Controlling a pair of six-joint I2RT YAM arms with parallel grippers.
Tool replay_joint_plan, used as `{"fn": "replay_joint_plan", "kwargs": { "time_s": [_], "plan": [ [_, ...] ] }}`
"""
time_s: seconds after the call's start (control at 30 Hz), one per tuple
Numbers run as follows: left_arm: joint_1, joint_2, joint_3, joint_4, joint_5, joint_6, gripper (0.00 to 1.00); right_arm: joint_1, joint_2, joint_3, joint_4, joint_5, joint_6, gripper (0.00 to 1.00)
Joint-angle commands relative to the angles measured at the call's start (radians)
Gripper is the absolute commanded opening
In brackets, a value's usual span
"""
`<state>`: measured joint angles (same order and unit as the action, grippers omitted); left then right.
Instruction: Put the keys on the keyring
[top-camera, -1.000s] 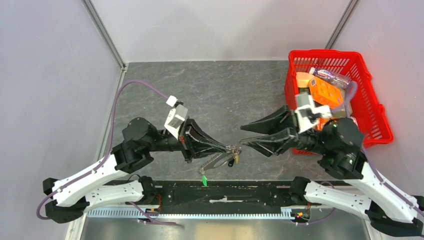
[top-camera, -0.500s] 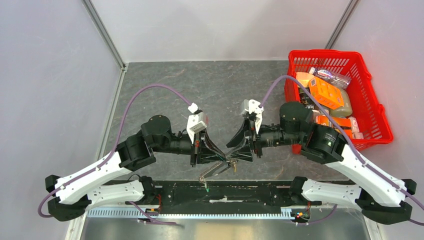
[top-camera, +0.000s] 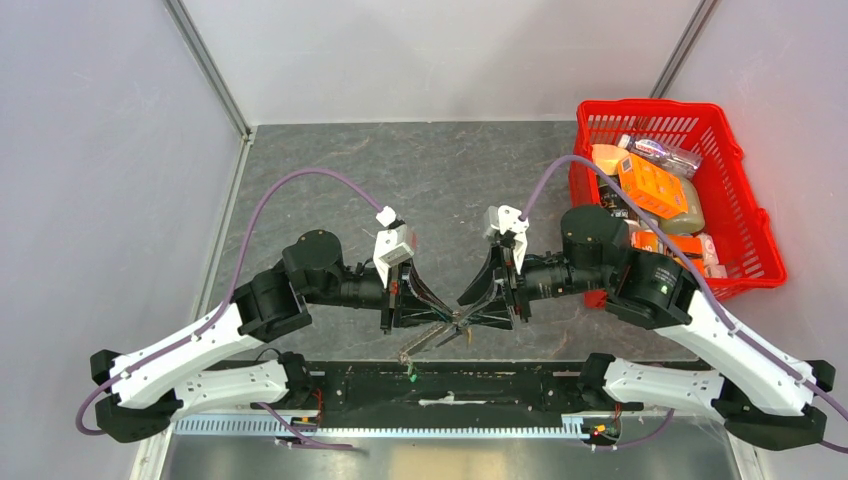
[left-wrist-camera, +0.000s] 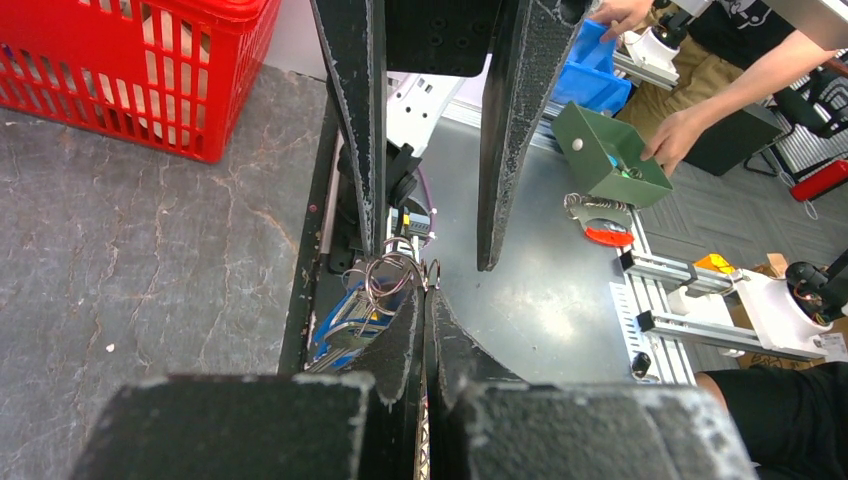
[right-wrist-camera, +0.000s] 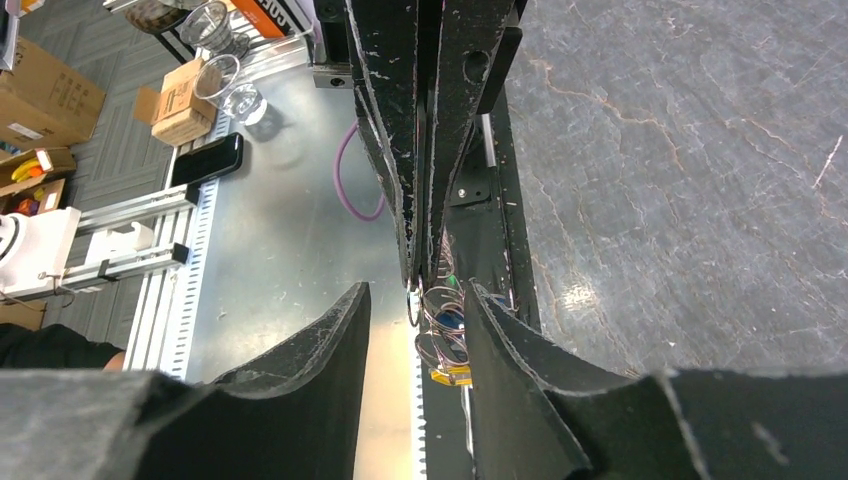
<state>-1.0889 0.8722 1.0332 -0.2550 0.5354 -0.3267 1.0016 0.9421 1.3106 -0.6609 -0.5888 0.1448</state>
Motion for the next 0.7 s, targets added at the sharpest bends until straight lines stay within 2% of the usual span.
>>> {"fn": "replay_joint_plan", "kwargs": {
  "time_s": [0.0,0.33,0.57,0.67],
  "plan": [
    [-0.002,-0.008,0.028,0.06,0.035,0.026,0.02,0.002,0.014,0.045,0.009,-0.035,-0.007,0.46],
    [-0.001,-0.007,0.036,0.062,0.023,0.03,0.02,0.001,0.031,0.05,0.012,-0.078,-0.006,0.32],
    [-0.001,-0.01,0.036,0.057,0.014,0.028,0.02,0.002,0.025,0.049,0.012,-0.087,-0.004,0.13],
    [-0.001,-0.012,0.036,0.058,0.004,0.028,0.02,0.002,0.018,0.045,0.012,-0.09,-0.006,0.07]
  ]
}}
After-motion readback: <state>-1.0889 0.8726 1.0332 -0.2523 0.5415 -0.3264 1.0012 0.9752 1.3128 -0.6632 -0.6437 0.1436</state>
